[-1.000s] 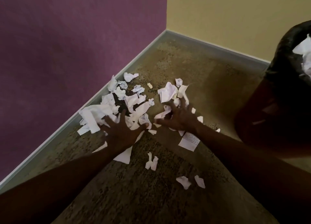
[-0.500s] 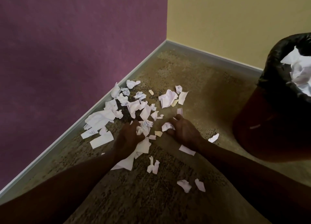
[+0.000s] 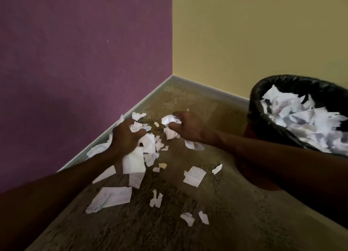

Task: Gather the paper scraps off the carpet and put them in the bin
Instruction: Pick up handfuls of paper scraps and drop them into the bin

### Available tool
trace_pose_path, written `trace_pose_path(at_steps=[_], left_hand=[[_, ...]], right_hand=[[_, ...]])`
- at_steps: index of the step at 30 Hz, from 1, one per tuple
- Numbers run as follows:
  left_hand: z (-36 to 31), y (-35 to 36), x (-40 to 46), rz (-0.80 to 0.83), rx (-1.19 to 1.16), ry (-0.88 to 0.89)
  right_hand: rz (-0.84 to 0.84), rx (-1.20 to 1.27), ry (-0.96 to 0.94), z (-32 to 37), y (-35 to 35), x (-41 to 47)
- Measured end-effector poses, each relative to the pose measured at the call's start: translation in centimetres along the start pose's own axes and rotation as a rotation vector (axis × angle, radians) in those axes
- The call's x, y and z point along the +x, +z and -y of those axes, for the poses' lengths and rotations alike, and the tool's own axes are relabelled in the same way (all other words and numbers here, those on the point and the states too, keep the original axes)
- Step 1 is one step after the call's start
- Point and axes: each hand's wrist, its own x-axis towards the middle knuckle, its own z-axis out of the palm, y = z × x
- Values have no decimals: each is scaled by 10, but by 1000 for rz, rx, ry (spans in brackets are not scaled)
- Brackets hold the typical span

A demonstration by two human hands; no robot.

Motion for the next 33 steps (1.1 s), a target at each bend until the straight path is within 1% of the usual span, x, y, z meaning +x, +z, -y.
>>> trace_pose_path(at_steps=[5, 7, 9, 12, 16, 18, 21, 23, 26, 29, 31, 33], left_hand=[[-74, -12, 19, -10, -200, -36], [-107, -11, 23, 12, -271, -14], [-140, -5, 24, 37, -294, 22], [-184, 12, 27, 100, -350, 55], [-245, 42, 21, 166, -476, 97], [-273, 58, 13, 195, -531, 127], [-304, 83, 1, 237, -572, 127], [-321, 99, -9, 257, -592, 116], [-342, 123, -24, 244, -603, 106], [-358, 142, -41, 271, -513, 120], [-362, 154, -49, 385, -401, 129], [-366, 156, -55, 593, -365, 76]], right_hand=[[-104, -74, -6, 21, -70, -2], [-154, -102, -4, 24, -99, -6], [-215, -112, 9, 23, -128, -12], [-285, -85, 60, 15, -168, -26], [-374, 52, 177, -2, -217, -54], [-385, 52, 231, -11, -239, -70], [-380, 46, 288, -25, -268, -90], [-333, -9, 351, -36, -283, -102], [-211, -172, 465, -51, -301, -120], [-101, -290, 609, -68, -307, -133], [35, -196, 770, -79, -308, -139], [164, -81, 909, -85, -308, -144]])
